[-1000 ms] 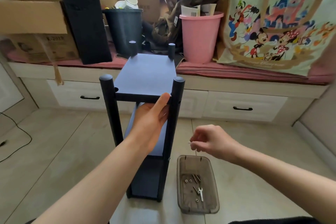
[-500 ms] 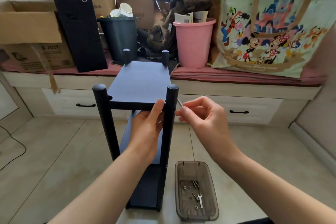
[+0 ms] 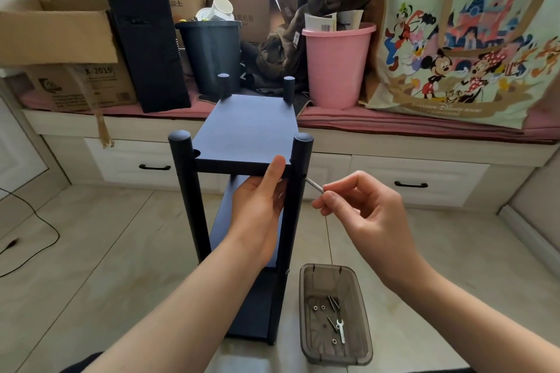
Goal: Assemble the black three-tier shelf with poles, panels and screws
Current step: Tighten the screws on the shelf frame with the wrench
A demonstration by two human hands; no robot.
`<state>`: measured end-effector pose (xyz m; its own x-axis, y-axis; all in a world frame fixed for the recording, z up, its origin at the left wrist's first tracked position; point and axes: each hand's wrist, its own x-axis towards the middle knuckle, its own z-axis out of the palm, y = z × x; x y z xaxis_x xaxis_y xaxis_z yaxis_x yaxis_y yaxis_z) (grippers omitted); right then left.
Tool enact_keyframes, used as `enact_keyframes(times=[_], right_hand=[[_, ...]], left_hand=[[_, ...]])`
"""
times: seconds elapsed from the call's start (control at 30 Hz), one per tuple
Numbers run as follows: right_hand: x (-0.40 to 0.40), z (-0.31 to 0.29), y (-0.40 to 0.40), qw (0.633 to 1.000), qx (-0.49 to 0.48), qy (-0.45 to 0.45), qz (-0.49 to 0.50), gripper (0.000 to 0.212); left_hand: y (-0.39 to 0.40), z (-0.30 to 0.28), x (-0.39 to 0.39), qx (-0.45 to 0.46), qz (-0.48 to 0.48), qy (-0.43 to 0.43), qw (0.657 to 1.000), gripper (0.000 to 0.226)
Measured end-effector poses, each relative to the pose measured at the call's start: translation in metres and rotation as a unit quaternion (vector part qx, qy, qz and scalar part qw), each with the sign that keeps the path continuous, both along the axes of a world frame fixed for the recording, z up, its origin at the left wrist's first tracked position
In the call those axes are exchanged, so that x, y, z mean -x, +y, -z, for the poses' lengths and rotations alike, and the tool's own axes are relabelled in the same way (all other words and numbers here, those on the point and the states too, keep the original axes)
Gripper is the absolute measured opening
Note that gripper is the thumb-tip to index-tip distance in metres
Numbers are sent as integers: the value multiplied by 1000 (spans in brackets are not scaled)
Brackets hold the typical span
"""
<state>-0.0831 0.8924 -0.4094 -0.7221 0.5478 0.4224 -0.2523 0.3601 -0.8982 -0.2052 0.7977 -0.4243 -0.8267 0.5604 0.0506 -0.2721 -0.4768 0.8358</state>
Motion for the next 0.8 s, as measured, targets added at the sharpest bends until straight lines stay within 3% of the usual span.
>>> enact_keyframes(times=[0.4, 0.8], right_hand=[[7, 2, 3, 1000, -6, -4, -1, 10], [18, 4, 5, 1000, -18, -5, -8, 14]], left_hand=[[-5, -2, 6, 22, 10, 36, 999, 15], [-6, -2, 7, 17, 15, 29, 999, 18]])
